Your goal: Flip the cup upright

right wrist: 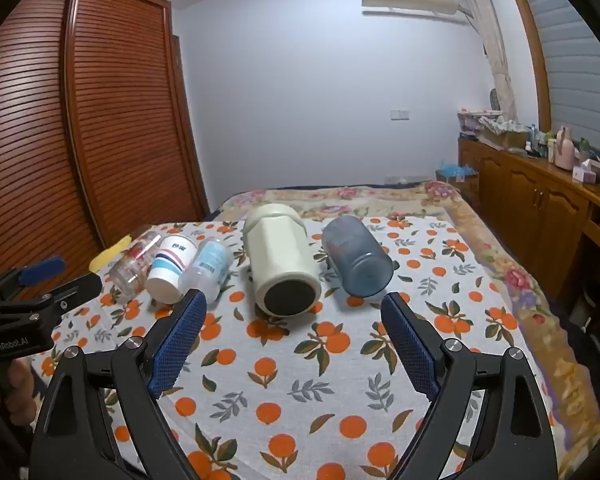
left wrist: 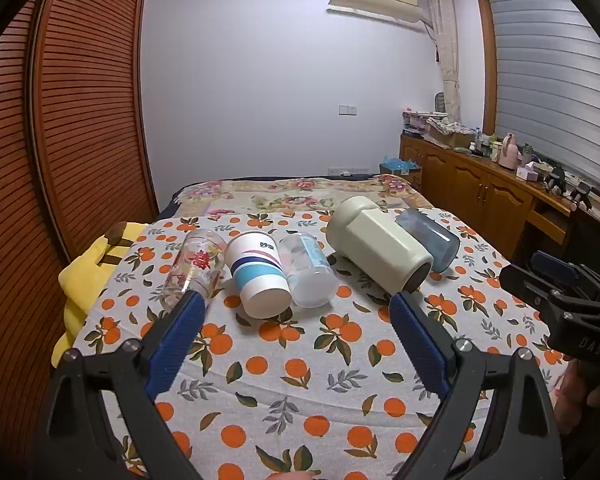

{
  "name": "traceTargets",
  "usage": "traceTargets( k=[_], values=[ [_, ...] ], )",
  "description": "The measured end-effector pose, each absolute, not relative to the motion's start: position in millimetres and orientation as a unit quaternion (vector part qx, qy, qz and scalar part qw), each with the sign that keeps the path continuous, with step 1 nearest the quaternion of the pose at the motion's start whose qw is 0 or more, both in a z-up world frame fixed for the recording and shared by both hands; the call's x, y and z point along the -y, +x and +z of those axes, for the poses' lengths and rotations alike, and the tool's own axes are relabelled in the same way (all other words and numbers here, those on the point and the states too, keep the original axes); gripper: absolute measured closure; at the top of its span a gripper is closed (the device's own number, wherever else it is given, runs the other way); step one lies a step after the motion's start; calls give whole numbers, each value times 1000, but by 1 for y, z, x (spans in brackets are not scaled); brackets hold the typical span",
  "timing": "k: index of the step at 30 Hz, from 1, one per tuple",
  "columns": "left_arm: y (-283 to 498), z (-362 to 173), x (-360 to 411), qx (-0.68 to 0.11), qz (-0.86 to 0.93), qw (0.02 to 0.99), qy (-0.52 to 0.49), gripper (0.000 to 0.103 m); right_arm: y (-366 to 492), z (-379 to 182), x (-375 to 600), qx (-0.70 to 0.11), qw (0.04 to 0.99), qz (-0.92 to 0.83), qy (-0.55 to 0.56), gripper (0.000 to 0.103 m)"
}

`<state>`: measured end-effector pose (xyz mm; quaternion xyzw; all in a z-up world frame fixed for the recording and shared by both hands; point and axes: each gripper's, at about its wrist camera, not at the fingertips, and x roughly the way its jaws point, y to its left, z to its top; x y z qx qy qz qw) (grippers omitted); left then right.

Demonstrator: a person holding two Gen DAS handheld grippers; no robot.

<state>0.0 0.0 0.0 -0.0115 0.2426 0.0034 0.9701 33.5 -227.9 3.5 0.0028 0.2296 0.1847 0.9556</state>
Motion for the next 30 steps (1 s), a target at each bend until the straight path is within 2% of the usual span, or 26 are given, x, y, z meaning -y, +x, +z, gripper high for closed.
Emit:
traceTargets(
  k=[30],
  values=[
    [-1, 2, 1, -240, 2, 971, -12, 9, 32, 3, 228, -224, 957, 186, 5, 12]
  ],
)
